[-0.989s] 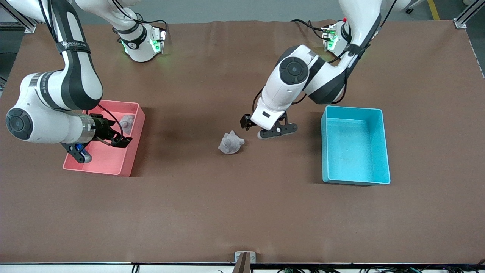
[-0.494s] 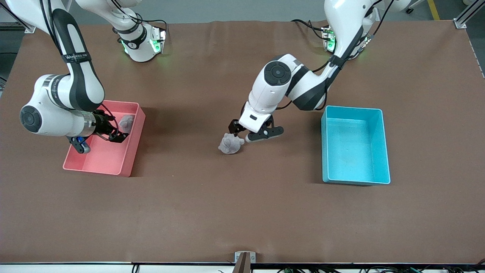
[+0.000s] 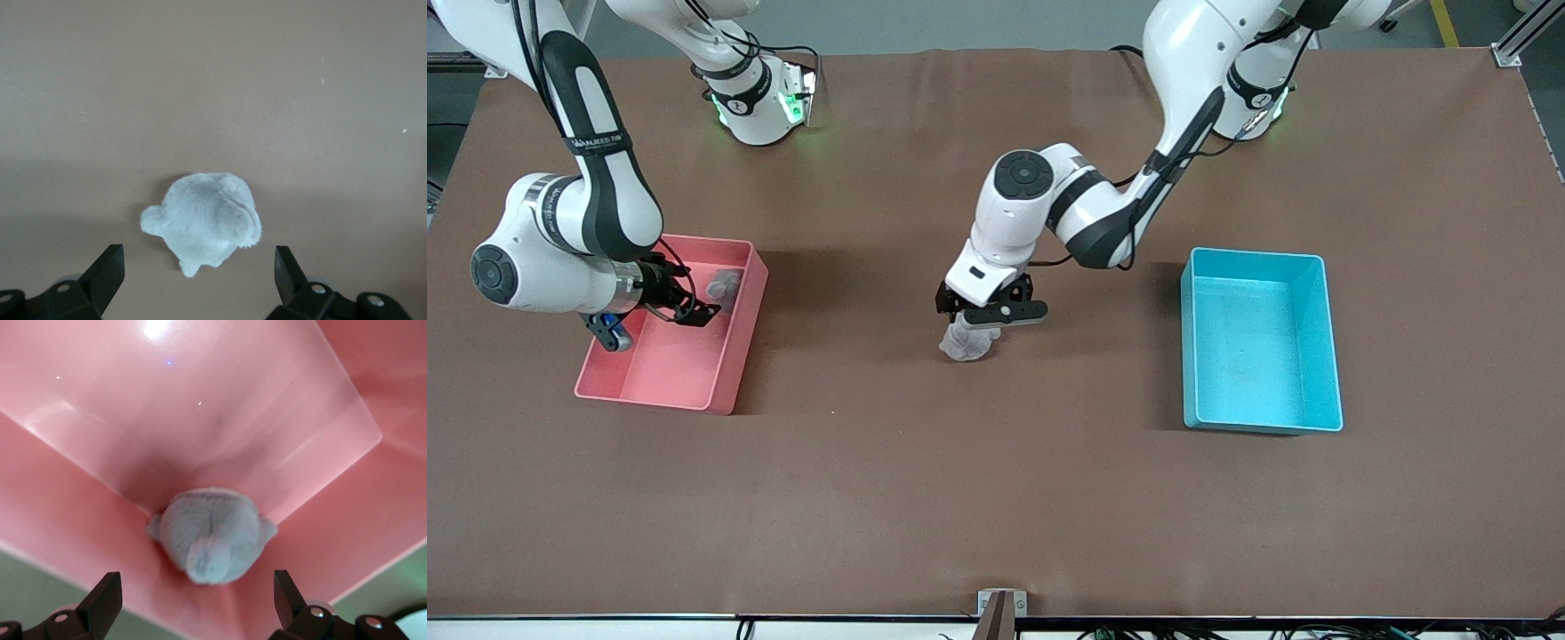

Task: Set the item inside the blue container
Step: 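Lower the left gripper onto the plush while the right gripper reaches the pink box, then close the left gripper on the plush while the right gripper grasps the second plush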

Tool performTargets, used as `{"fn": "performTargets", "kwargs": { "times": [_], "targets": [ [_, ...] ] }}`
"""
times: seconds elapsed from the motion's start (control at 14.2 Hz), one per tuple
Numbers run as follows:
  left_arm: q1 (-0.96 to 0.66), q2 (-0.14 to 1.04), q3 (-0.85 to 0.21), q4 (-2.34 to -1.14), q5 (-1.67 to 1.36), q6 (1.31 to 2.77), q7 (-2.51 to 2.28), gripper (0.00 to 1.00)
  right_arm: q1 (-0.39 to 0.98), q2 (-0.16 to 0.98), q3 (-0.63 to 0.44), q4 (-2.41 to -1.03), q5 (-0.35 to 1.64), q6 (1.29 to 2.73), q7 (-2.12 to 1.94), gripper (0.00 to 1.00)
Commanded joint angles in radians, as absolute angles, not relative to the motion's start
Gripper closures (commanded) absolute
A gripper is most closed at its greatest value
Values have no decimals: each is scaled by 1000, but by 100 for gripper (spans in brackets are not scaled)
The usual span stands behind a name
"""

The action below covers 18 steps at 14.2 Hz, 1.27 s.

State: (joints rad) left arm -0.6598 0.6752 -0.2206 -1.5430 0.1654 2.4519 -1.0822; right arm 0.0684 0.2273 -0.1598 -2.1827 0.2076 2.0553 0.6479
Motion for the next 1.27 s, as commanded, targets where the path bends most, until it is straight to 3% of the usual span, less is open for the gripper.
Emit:
{"fn": "performTargets", "kwargs": {
  "times": [0.0, 1.2],
  "targets": [
    [-693, 741, -202, -1464, 199, 2448, -1094, 2, 48, 236, -143, -2235, 196, 2105, 624, 0],
    [-738, 850, -164, -1434, 345, 2546, -1106, 1, 58, 336, -137, -2230, 213, 2106, 623, 0]
  ]
}}
